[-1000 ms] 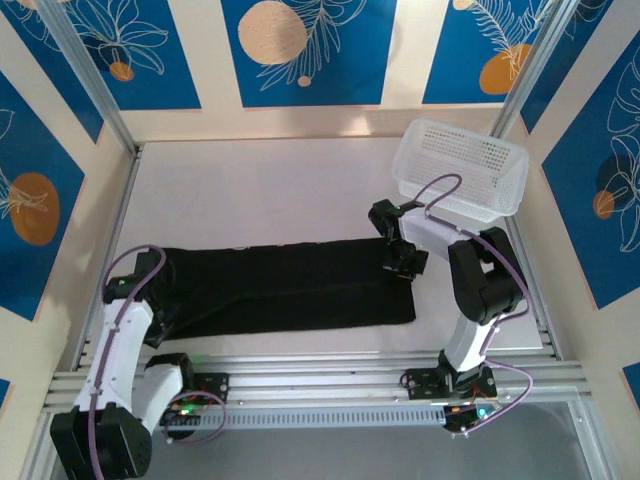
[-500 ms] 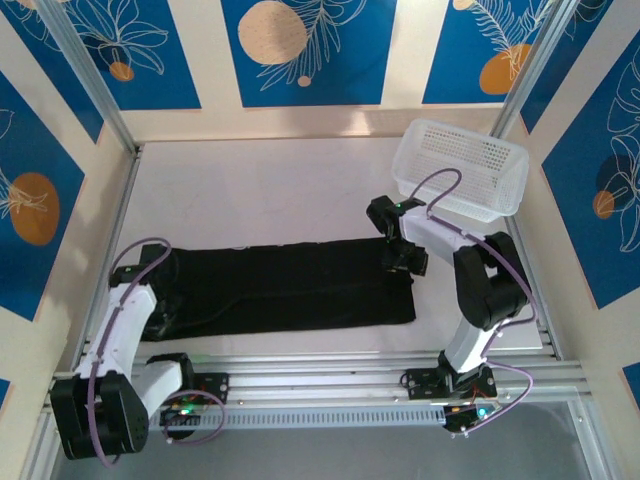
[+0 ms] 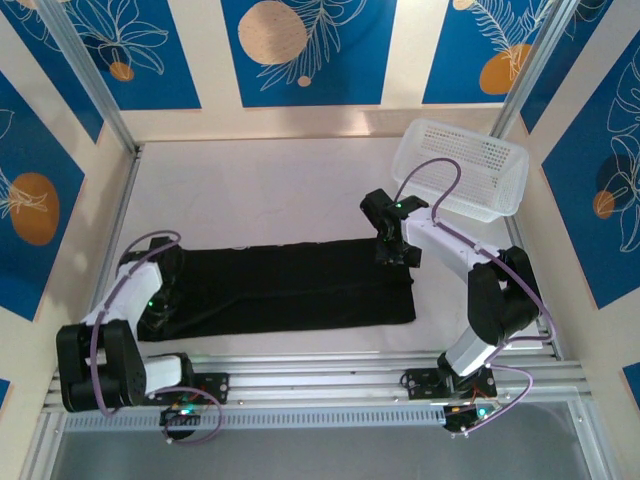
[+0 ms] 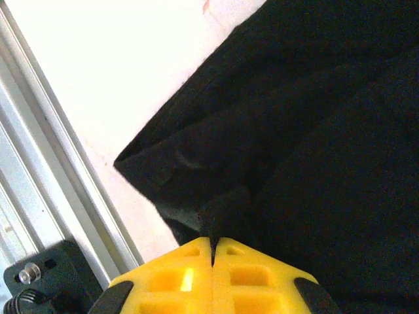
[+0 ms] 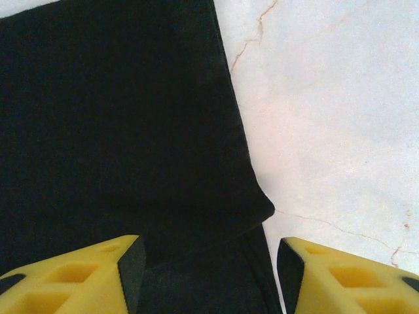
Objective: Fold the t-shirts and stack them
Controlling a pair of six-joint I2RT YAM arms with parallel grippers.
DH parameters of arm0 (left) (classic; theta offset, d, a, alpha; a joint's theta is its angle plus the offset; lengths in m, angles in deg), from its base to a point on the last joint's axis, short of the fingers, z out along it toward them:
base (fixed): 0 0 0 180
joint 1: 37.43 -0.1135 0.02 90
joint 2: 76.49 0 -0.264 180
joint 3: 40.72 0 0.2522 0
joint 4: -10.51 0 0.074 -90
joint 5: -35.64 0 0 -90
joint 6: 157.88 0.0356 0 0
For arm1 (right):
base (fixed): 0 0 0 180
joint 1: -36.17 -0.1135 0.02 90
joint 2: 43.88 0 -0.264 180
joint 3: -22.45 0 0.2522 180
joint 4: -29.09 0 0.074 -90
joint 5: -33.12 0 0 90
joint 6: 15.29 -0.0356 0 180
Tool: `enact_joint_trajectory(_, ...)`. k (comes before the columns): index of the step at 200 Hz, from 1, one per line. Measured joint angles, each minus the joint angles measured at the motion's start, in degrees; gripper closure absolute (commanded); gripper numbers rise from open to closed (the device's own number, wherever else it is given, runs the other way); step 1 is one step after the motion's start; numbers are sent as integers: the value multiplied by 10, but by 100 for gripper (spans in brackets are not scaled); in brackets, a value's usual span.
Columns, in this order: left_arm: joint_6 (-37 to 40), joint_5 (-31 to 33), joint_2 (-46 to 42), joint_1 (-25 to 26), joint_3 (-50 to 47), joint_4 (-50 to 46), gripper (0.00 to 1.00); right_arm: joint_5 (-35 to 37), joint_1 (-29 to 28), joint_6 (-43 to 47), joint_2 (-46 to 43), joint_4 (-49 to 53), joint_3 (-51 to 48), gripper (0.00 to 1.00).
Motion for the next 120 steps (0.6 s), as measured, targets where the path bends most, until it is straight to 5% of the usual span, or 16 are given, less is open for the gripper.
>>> enact_joint_trajectory(28,11,13,50,0,7,24,100,0,0,0,0,0,0,42)
enact_joint_trajectory(62,30,21,122,0,24,51,86,-5,-3,0,0,-4,-9,42)
enact_joint_trajectory(91,49,29,177,0,53,64,49,-11,-5,0,0,-5,-9,42)
enact_joint_trajectory(120,69,38,179,0,77,58,34,-16,-6,5,0,-10,-9,42)
